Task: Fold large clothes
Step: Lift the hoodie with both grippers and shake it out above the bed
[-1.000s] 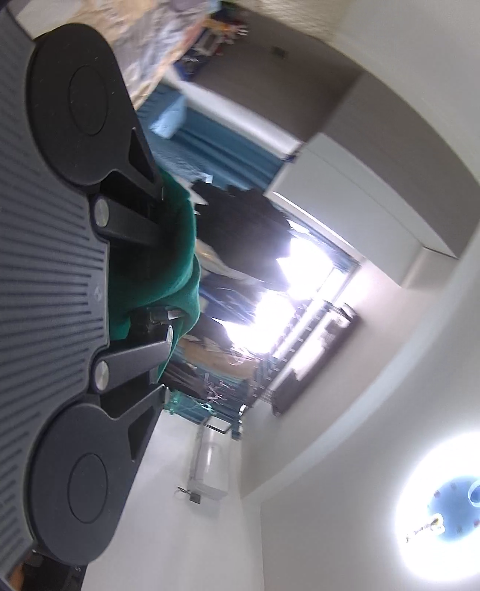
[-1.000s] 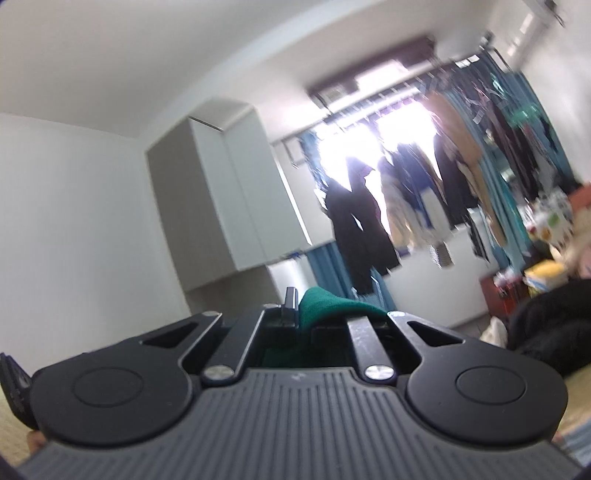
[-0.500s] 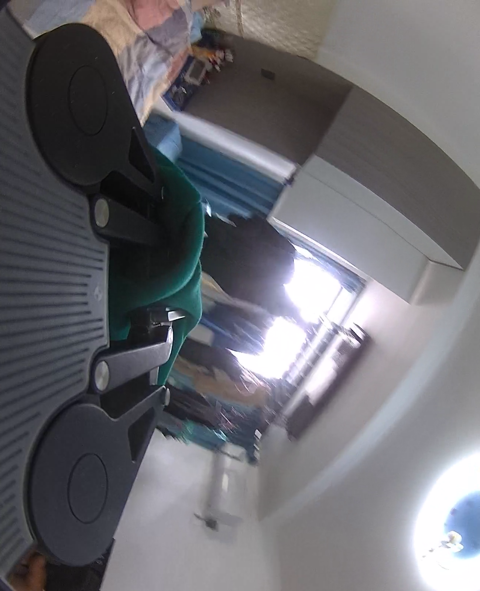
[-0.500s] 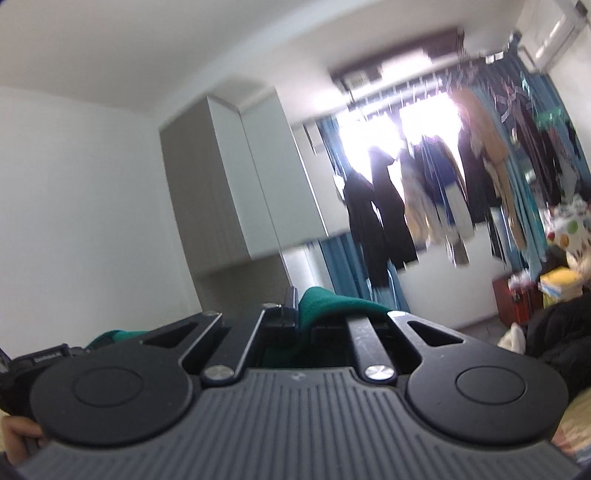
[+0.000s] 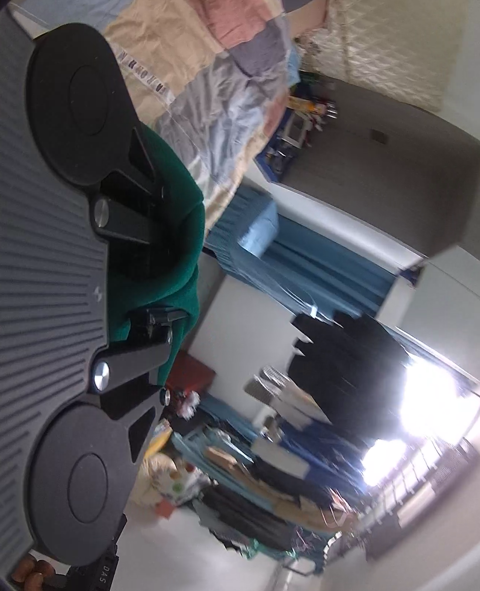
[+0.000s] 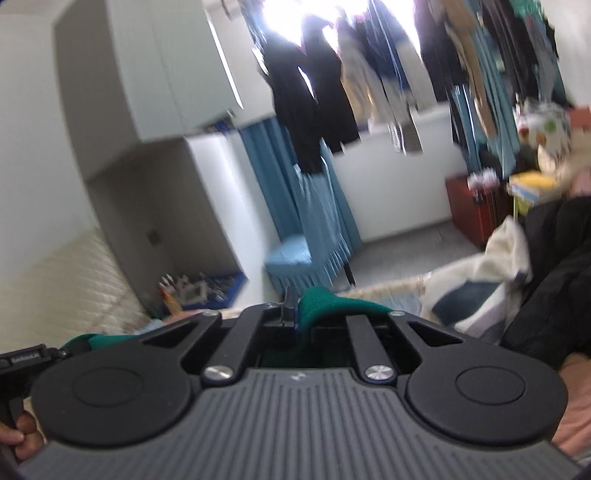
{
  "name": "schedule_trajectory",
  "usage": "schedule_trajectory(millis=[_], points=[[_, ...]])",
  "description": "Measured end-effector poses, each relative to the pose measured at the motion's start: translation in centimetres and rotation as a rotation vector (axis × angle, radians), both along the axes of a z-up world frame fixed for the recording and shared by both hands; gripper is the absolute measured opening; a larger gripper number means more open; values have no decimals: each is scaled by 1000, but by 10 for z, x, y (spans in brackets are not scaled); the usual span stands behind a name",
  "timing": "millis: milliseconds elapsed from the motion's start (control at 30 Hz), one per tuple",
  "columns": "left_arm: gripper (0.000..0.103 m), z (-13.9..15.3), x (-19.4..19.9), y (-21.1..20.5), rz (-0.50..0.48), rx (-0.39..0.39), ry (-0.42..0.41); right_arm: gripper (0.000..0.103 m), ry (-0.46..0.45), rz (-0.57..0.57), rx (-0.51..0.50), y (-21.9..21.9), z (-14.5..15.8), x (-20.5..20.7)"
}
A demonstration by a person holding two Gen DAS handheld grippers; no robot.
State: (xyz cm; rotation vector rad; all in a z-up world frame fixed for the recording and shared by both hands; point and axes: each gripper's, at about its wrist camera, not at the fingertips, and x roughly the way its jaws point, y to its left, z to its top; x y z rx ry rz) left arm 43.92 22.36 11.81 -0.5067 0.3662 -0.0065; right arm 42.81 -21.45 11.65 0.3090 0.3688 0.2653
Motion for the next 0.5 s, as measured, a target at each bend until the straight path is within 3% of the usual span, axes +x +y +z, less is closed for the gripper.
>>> schedule_trajectory(millis=[100,233,367,500], points=[[13,-72,86,16,12,-36,56,9,51,-17,-44,19,-50,57],[13,-160,174,25,-1,-10,134,9,108,-27,-52,32,-112,118],[13,-232,222,34,-14,19,217,9,160,-30,-105,50,-162,162],[13,-281,270,41,-24,32,294,9,233,-48,-145,66,-198,199]])
